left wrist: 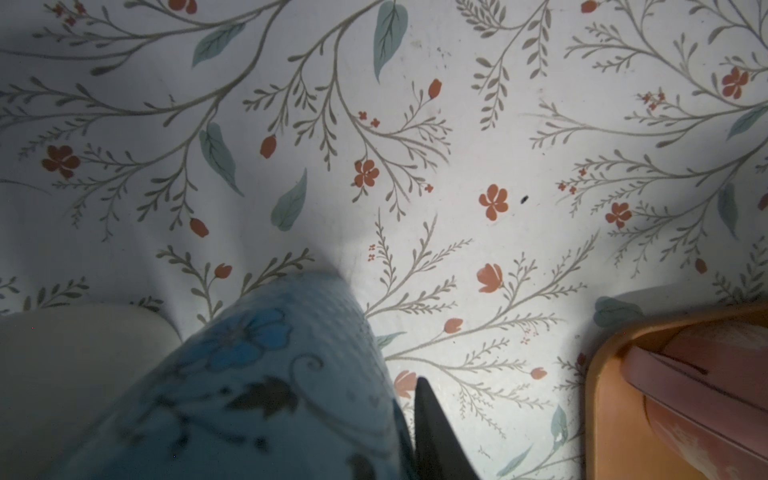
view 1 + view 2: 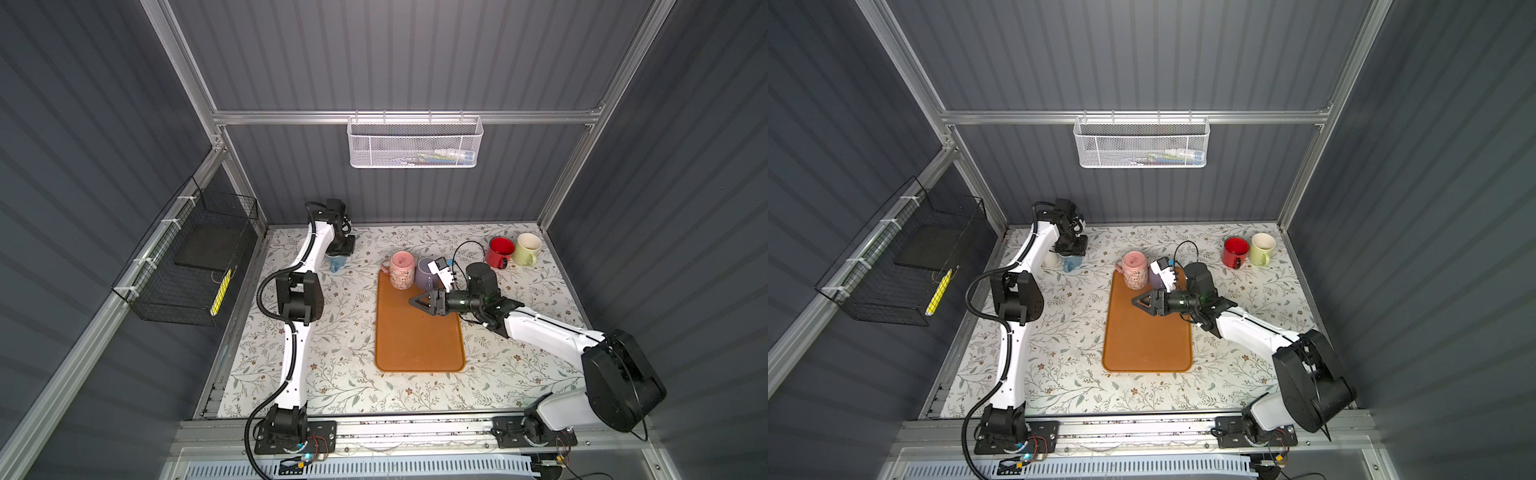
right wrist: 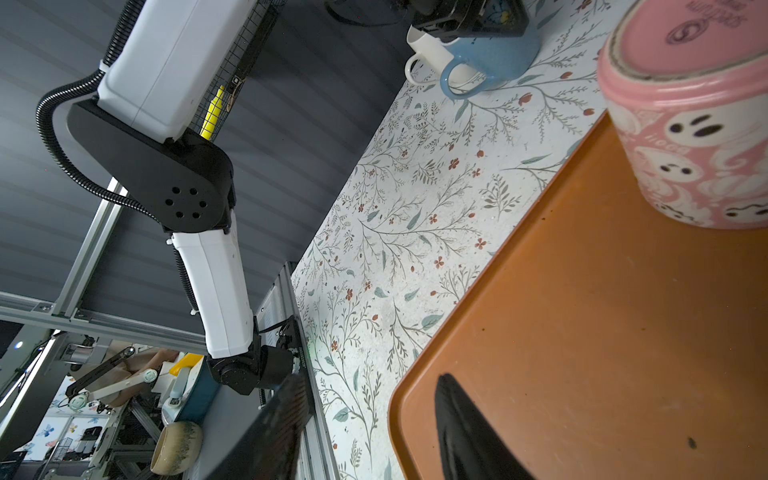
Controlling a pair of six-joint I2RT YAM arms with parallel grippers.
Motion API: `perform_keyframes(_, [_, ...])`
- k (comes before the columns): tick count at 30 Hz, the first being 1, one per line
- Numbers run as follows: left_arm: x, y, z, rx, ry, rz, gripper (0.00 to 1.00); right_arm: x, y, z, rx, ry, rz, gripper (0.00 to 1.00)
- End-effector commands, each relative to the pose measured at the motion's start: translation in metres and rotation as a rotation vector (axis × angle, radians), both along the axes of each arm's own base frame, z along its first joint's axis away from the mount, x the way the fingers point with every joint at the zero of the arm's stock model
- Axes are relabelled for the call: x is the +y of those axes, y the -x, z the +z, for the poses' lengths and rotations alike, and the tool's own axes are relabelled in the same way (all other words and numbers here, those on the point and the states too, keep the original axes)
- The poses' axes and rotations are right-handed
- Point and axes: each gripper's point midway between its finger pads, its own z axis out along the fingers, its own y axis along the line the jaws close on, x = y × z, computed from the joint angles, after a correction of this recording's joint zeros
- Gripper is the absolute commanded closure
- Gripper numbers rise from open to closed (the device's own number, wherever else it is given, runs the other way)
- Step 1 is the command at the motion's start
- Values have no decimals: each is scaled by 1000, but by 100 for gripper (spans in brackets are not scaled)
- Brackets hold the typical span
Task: Turn the mug right side up
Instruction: 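Lower the light-blue mug upright beside the white mug with the left gripper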
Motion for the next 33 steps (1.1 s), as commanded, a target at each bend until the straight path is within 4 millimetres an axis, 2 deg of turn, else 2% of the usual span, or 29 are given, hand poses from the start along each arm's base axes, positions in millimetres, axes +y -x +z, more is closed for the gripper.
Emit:
perform_keyframes(1, [-1,-1,4,-9,1,9,73,5,-1,12,-31,-19,16,47])
perform_keyframes(13, [-4,-10,11,-48,34,29,63,3,-1,10,-36,-7,10,47])
perform_keyframes(24, [-6,-10,18,-64,45,23,56,3,-1,9,-34,-5,5,47])
perform_keyframes(33, [-9,-12,25,-84,61,24,46,2,0,9,-34,-5,4,47])
